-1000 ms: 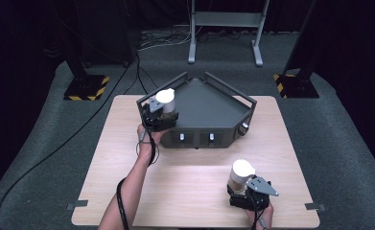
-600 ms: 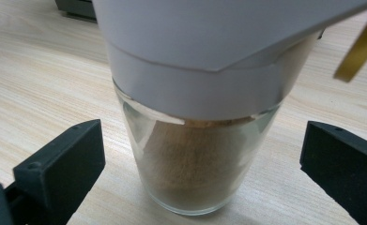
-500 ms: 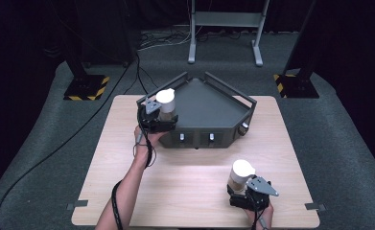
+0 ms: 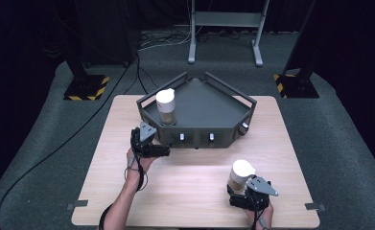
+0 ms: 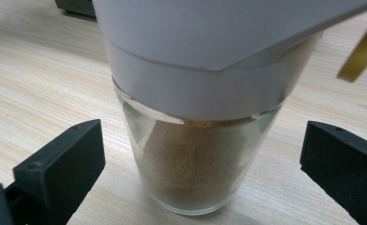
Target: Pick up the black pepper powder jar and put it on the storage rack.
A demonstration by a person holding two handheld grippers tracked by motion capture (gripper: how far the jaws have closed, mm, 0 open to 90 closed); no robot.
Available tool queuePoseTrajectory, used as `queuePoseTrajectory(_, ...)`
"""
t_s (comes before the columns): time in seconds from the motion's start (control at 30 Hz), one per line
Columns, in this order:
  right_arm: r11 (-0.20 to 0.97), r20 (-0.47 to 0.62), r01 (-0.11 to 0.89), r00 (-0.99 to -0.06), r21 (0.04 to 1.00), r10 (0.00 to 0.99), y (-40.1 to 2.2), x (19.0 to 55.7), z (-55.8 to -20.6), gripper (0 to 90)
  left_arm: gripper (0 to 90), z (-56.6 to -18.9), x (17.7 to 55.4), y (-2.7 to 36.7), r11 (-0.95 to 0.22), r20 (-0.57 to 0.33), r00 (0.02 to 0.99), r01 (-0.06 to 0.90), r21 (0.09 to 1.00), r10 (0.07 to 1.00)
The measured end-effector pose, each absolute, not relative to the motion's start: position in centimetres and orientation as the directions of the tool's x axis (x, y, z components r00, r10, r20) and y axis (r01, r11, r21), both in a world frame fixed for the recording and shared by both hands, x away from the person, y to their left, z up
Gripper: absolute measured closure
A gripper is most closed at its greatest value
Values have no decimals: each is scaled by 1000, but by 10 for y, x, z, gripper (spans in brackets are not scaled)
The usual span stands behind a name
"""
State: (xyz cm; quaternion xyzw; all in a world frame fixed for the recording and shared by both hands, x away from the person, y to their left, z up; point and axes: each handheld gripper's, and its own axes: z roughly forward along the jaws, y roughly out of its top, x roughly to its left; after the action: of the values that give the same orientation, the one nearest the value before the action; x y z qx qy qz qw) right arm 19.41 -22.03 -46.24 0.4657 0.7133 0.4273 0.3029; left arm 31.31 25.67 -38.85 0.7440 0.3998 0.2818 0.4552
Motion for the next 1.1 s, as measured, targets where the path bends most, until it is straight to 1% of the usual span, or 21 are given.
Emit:
queuePoseTrajectory(0.23,202,-35,406,-383,891,923,-220,194,-462,0,0,-419,277,255,-319,68,548,377,869,834)
queuePoseTrajectory(0.4,202,-34,409,-382,890,924,-220,194,-462,0,0,-433,263,256,-333,54,548,425,841,835)
queuePoseTrajectory(0.43,202,-34,408,-382,890,924,-220,194,-462,0,0,-435,260,254,-347,67,547,428,835,835)
queuePoseTrajectory(0.57,201,-33,410,-382,890,924,-220,195,-462,0,0,-441,256,253,-371,83,537,455,809,839)
queuePoseTrajectory(0.73,200,-32,410,-382,890,924,-220,195,-462,0,0,-447,254,255,-370,74,524,487,791,849)
queuePoseTrajectory(0.8,201,-34,409,-381,890,924,-220,195,-462,0,1,-448,251,254,-363,76,519,478,800,852)
queuePoseTrajectory(0.93,202,-34,410,-381,890,924,-219,195,-462,0,1,-447,251,249,-394,103,525,481,783,845)
queuePoseTrajectory(1.1,199,-33,409,-377,891,925,-219,194,-462,0,1,-444,255,244,-417,115,529,498,761,841)
